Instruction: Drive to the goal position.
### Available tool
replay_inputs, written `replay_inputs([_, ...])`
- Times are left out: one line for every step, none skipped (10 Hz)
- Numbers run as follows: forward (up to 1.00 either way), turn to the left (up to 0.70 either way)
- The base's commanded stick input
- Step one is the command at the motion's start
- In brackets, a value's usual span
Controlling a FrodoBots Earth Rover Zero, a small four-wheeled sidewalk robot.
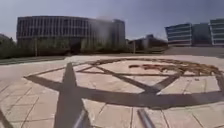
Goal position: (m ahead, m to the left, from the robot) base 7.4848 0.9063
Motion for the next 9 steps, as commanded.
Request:
replay_inputs([0.70,0.00])
replay_inputs([0.70,0.00])
replay_inputs([0.70,0.00])
replay_inputs([0.70,0.24])
replay_inputs([0.70,0.34])
replay_inputs([0.70,0.35])
replay_inputs([0.70,0.35])
replay_inputs([0.70,0.35])
replay_inputs([0.70,0.35])
